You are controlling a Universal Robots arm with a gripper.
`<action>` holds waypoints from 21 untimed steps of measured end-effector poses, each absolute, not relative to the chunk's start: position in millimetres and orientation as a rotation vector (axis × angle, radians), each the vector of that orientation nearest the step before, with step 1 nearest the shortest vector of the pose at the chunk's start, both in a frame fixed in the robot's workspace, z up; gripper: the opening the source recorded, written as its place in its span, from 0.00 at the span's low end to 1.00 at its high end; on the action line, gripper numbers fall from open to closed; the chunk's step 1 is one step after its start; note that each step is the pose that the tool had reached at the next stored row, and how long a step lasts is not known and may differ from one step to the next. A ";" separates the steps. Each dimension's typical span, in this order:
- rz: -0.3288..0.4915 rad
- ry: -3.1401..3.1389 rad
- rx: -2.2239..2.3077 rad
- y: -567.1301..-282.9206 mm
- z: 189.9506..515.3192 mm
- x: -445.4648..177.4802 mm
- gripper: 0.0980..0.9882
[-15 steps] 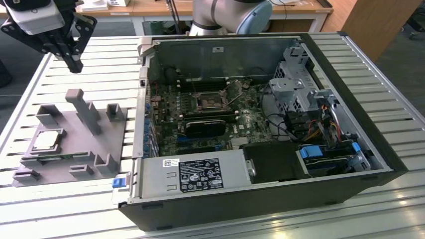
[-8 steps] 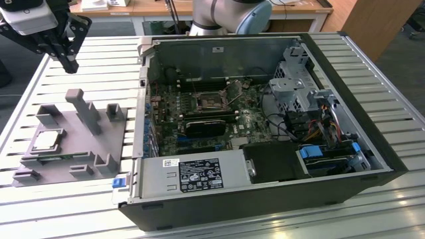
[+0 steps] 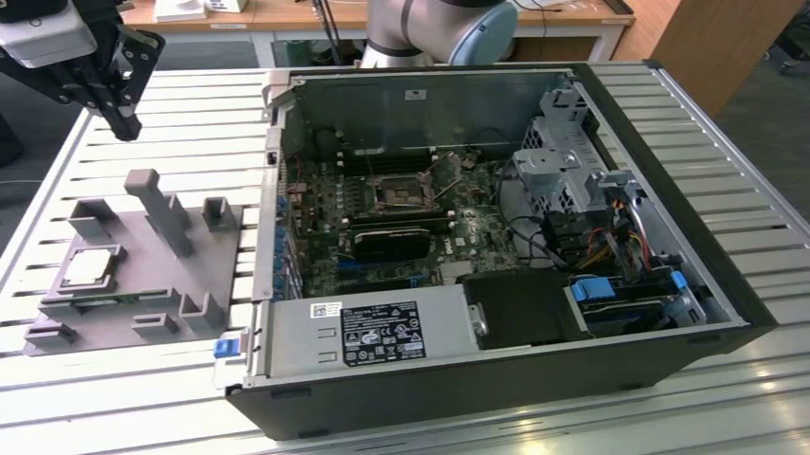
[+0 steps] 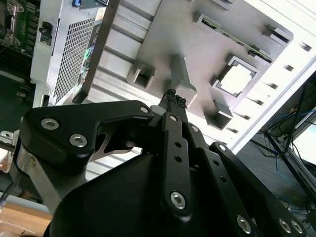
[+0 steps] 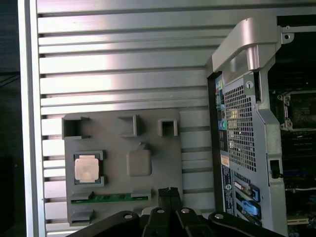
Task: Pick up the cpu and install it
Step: 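Reach for the cpu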
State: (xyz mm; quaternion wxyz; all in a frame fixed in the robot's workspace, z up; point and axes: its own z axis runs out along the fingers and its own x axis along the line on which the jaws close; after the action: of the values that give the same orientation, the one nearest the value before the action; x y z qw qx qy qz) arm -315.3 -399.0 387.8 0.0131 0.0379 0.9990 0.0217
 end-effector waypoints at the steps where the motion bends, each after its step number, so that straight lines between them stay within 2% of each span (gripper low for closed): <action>1: 0.068 3.113 0.118 -398.9 387.7 -316.1 0.01; 21: 0.068 3.112 0.118 -398.9 386.9 -326.5 0.01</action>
State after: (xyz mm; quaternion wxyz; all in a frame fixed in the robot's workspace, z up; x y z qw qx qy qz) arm -326.5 -398.9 386.9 0.0131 0.0379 0.9990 0.0217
